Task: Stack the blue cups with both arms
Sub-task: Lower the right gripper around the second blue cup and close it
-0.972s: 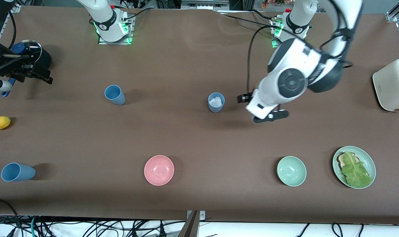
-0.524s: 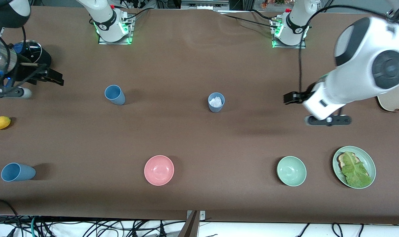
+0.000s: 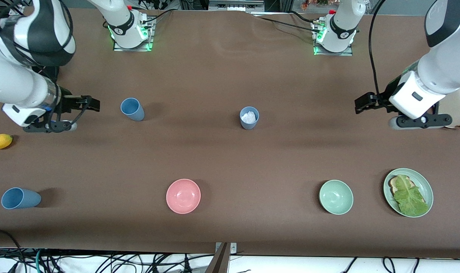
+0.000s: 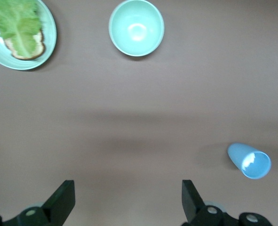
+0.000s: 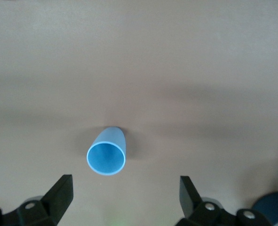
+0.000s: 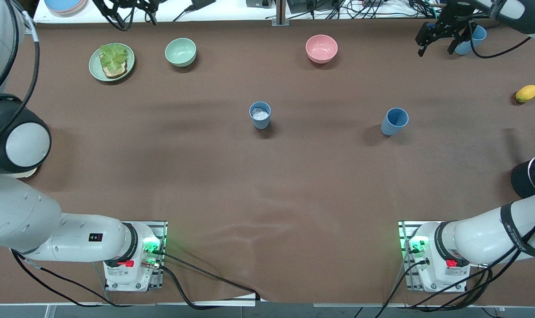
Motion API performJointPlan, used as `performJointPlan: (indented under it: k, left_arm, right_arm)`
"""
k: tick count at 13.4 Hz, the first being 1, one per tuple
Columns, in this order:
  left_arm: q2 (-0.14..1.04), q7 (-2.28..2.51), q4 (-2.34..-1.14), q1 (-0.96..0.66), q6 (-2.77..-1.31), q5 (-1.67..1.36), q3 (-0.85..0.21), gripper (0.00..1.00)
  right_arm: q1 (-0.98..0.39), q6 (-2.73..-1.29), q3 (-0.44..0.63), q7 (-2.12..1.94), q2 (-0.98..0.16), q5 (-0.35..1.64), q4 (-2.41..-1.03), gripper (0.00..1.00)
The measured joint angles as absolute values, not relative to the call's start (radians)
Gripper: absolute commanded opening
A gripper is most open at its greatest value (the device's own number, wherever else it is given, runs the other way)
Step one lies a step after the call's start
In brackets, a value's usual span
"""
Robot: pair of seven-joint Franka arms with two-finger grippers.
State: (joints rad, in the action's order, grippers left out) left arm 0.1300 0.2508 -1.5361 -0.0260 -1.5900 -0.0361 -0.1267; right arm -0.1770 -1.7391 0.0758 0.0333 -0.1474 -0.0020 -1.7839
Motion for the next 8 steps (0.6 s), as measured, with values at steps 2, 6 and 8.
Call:
performJointPlan:
  k: [2,6,8]
  left_arm:
    - [0.055,0.235,-1.644,-0.024,-1.635,-0.036,-0.100,1.00]
    - [-0.013,0.217,-1.722,-0.022,-1.634,-0.036,-0.094,1.00]
    - [-0.014,0.211,-1.727,-0.022,-1.623,-0.036,-0.095,1.00]
  right_arm:
    - [-0.177,-1.877,0.067,0.033,-0.130,-0.002,-1.920,1.00]
    - [-0.177,-2.106,0.065,0.021,-0.092,-0.002,-2.180,1.00]
    - [-0.177,-2.166,0.065,0.013,-0.082,-0.002,-2.271,0.99]
